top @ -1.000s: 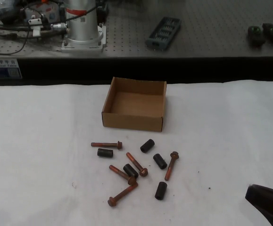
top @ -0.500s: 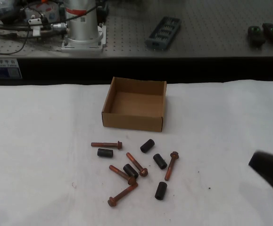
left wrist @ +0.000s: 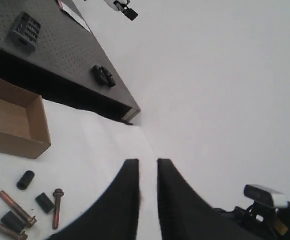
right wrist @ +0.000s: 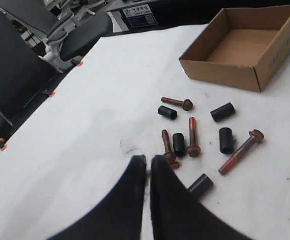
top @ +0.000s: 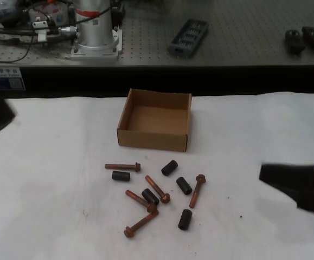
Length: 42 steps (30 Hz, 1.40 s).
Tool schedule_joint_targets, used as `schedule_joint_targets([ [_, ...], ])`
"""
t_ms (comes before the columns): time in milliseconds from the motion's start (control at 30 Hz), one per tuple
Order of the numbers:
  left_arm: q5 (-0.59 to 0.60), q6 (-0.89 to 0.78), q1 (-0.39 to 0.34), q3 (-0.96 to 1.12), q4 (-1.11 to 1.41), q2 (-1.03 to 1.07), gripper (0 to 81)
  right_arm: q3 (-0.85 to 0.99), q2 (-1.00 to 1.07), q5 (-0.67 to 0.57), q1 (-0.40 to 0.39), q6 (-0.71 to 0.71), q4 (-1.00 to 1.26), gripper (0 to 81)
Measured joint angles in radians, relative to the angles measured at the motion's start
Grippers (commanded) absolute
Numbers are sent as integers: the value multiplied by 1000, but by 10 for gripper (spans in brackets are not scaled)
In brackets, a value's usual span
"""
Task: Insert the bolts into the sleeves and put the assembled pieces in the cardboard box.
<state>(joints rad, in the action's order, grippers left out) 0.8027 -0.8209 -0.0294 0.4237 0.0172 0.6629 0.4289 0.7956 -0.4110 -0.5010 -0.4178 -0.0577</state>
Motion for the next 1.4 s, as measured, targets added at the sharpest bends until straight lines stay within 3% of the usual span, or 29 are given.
schedule_joint_targets([
  [67, -31, 63, -122, 94, -2, 192, 104, 62, 17, 4, 0, 8, -39, 46],
  [100, -48, 87, -122, 126, -6, 204, 104, 83, 21, 7, 0, 17, -56, 46],
  [300, -181, 232, -376, 293, -29, 532, 104, 139, 19, 17, 0, 115, -101, 46],
  [467, -205, 259, -531, 439, -35, 792, 104, 146, 5, 41, 0, 172, -113, 51],
  [800, -247, 317, -612, 634, -214, 1011, 104, 146, -9, 103, 17, 175, -236, 51],
  [1067, -390, 403, -650, 799, -398, 1138, 104, 146, -9, 207, 23, 175, -319, 51],
  [1400, -581, 527, -674, 1095, -702, 1354, 104, 146, -9, 217, 23, 175, -343, 51],
])
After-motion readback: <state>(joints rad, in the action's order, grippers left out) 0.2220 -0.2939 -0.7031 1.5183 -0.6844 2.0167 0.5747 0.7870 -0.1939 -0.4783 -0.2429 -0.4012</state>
